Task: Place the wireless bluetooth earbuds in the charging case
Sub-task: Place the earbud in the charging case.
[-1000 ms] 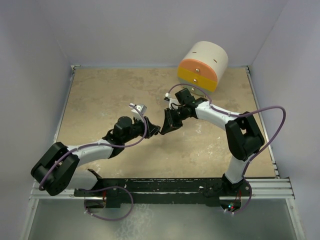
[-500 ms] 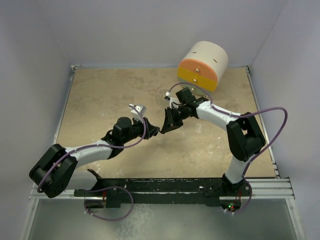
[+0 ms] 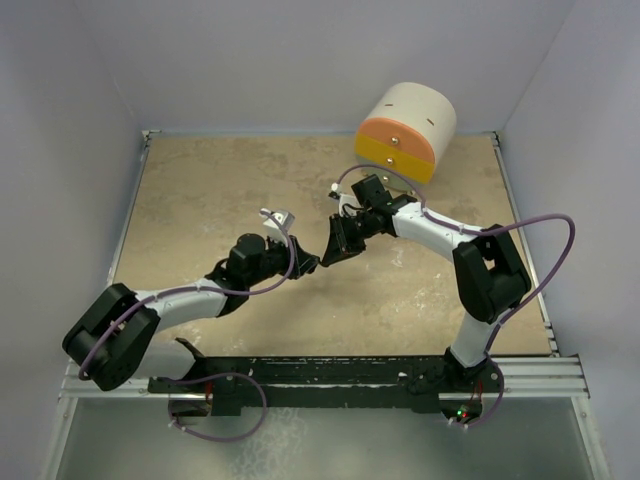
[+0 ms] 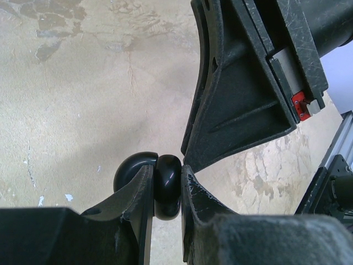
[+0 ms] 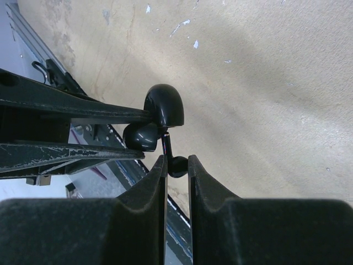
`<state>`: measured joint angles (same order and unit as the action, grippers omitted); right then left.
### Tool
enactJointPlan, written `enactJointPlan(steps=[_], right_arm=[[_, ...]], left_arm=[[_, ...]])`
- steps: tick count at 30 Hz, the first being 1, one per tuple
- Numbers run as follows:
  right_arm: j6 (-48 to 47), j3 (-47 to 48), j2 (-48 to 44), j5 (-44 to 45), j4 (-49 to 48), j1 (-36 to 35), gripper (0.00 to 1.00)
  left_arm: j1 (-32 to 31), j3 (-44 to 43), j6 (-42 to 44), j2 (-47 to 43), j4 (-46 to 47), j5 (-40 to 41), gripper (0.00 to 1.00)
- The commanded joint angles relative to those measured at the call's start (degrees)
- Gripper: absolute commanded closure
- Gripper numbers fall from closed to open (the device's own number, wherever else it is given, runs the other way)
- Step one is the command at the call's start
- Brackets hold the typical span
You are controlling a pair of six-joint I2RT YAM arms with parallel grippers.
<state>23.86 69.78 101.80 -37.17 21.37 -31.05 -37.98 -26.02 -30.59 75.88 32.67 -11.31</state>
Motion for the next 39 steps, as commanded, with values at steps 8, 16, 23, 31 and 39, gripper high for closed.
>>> enactJointPlan(steps=[8, 16, 23, 31, 39], right_arm=[[-1.0, -1.4, -1.9, -1.9, -2.0, 0.3, 1.00], [-0.9, -1.2, -1.5, -2.3, -2.2, 0.3, 1.00], [-1.0, -1.1, -1.3, -2.2, -2.2, 0.3, 1.00], [-0.9, -1.6, -1.5, -2.2, -2.3, 0.3, 1.00], [-1.0, -1.7, -1.5, -2.3, -2.1, 0.3, 1.00]], left_arm=[[-0.3, -2.9, 0.5, 0.3, 3.7, -1.5, 1.00], [-0.3, -3.6, 0.4, 0.8, 3.9, -2.1, 1.00], [-0.9, -4.1, 0.3, 1.7, 4.4, -2.3, 1.00], [-1.0, -4.2, 0.4, 1.0, 4.2, -2.6, 1.00], [-1.2, -4.6, 0.6, 0.4, 3.7, -2.6, 1.00]])
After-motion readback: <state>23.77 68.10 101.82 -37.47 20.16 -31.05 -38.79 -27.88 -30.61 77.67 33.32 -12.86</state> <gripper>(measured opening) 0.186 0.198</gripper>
